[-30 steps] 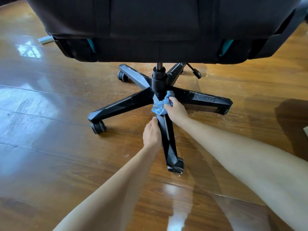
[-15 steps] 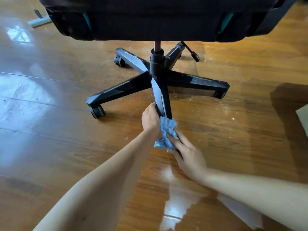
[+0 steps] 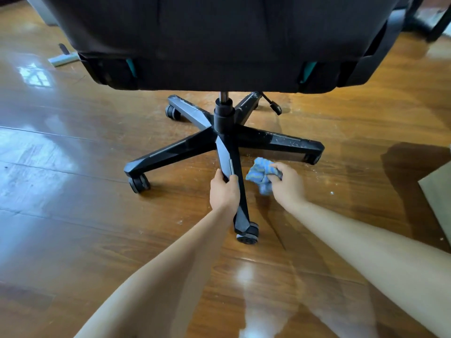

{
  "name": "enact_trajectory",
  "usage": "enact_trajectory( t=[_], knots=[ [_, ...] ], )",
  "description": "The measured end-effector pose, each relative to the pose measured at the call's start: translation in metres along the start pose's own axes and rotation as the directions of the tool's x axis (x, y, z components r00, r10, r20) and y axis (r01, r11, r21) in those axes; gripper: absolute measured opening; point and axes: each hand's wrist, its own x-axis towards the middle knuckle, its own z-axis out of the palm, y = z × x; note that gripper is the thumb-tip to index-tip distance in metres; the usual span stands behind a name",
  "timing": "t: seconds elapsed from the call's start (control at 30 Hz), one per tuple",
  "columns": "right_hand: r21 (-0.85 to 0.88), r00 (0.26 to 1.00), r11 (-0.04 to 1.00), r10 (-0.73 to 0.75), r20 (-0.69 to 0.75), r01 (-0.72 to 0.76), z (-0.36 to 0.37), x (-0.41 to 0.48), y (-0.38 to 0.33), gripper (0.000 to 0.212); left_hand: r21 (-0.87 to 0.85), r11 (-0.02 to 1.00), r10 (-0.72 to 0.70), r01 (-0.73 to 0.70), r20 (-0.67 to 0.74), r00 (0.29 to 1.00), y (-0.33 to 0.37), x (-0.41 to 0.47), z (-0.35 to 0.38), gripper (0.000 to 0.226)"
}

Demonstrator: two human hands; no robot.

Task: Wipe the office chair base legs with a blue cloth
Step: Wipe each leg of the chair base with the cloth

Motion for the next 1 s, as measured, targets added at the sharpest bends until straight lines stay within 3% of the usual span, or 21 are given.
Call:
enact_trajectory(
  t=[0.07, 0.13, 0.23, 0.63, 0.8, 0.9, 1.0],
  knots=[
    [-0.058, 0.999, 0.998, 0.033, -0.015, -0.033, -0.001, 0.015, -0.006, 0.027, 0.142, 0.99, -0.018, 0.013, 0.033, 0.999, 0.006, 0.005, 0.008, 0.068],
    [-0.14, 1.0, 0.99, -0.026, 0.008, 0.027, 0.001, 0.021, -0.015, 0.025, 0.286, 0.957, -0.057, 0.044, 0.037, 0.998, 0.01, 0.009, 0.015, 0.093],
    [-0.137, 0.998, 0.988, -0.065, 0.01, 0.066, 0.008, 0.023, -0.025, 0.021, 0.435, 0.9, -0.014, 0.009, 0.007, 1.0, 0.009, 0.011, 0.018, 0.086],
    [-0.155, 0.991, 0.985, -0.06, 0.12, 0.079, 0.033, 0.032, -0.04, 0.026, 0.487, 0.861, 0.127, -0.147, 0.074, 0.989, -0.011, 0.012, 0.005, 0.064],
    [-0.178, 0.99, 0.98, -0.066, 0.128, 0.088, 0.043, 0.037, -0.054, 0.03, 0.528, 0.81, 0.159, -0.253, 0.218, 0.963, -0.031, 0.017, -0.032, 0.058],
    [-0.189, 0.99, 0.978, -0.059, 0.13, 0.084, 0.049, 0.036, -0.057, 0.03, 0.557, 0.767, 0.123, -0.32, 0.362, 0.924, -0.036, 0.033, -0.073, 0.065],
    [-0.181, 0.986, 0.98, -0.058, 0.158, 0.087, 0.054, 0.027, -0.057, 0.031, 0.656, 0.661, 0.05, -0.364, 0.446, 0.894, -0.027, 0.058, -0.11, 0.095]
  ],
)
